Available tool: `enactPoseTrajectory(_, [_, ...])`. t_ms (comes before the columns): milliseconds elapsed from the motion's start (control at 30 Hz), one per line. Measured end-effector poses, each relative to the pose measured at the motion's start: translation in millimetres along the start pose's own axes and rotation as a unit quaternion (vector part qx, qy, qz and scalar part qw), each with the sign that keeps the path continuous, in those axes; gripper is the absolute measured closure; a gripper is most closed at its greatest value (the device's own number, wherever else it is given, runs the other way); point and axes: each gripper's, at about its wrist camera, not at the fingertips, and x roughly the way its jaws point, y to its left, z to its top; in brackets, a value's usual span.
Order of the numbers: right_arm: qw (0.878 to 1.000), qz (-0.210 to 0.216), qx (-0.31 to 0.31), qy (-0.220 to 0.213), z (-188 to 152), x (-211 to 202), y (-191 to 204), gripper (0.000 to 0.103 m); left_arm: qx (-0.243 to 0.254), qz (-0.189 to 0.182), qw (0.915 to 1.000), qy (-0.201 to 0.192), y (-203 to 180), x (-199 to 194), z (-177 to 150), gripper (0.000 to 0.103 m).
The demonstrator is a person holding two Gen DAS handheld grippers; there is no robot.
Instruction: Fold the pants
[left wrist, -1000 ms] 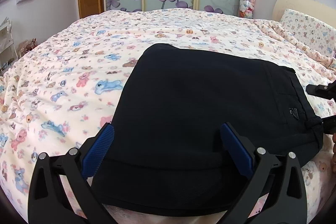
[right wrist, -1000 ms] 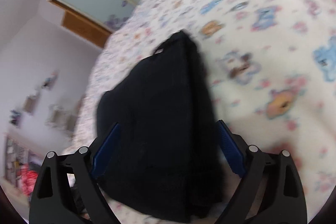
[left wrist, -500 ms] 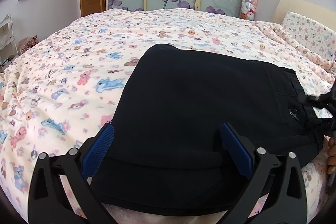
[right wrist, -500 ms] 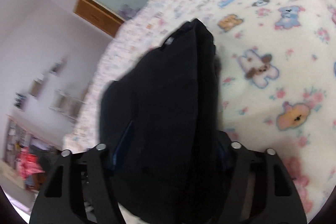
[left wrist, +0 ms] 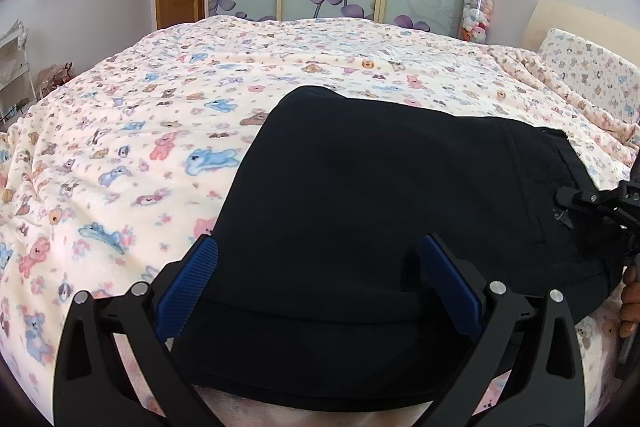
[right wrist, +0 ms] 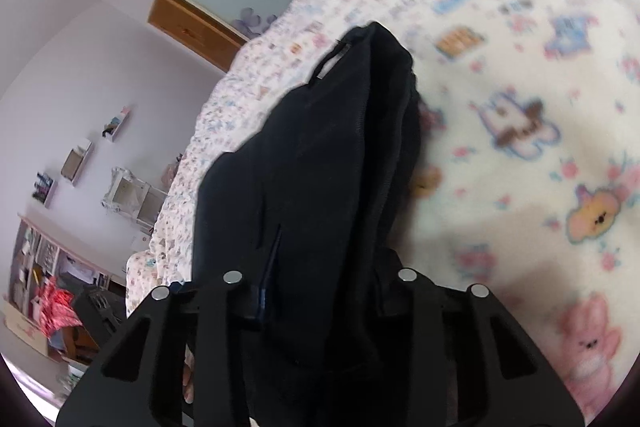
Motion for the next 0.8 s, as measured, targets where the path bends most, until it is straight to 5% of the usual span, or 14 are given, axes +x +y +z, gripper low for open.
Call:
enactPoseTrajectory(233, [0.997, 0.001, -0.078, -0.007, -4, 3, 34, 0.067, -0.024, -0.006, 0.9994, -0.025, 9, -12, 2, 0.002])
enactPoseTrajectory(367, [0.998, 0.002, -0.061, 0.000, -2, 3, 24, 0.067, -0.096, -0.067, 0.9916, -0.054, 54, -27, 21, 0.002])
enactPoseTrajectory(433, [0.998, 0.000, -0.061, -0.001, -2, 4, 26, 0.067, -0.108, -0.076, 0.9905, -0.037, 75, -18, 40, 0.002])
enactPoseTrajectory(567, [0.999, -0.002, -0.051, -0.004, -1, 8, 25, 0.067, -0.102, -0.085, 0.9882, 0.076, 111, 37, 77, 0.003])
enactPoseTrajectory(633, [0.999, -0.001, -0.047, -0.004, -2, 6, 24, 0.067, -0.127, -0.125, 0.9755, 0.130, 125, 62, 79, 0.003])
enactPoseTrajectory(767, [0.999, -0.001, -0.041, -0.001, -3, 5, 21, 0.067, -0.239, -0.250, 0.9148, 0.209, 144, 107, 63, 0.003])
enactPoseTrajectory(800, [0.999, 0.000, -0.039, -0.001, -4, 5, 21, 0.067, -0.237, -0.251, 0.9134, 0.216, 142, 112, 61, 0.003])
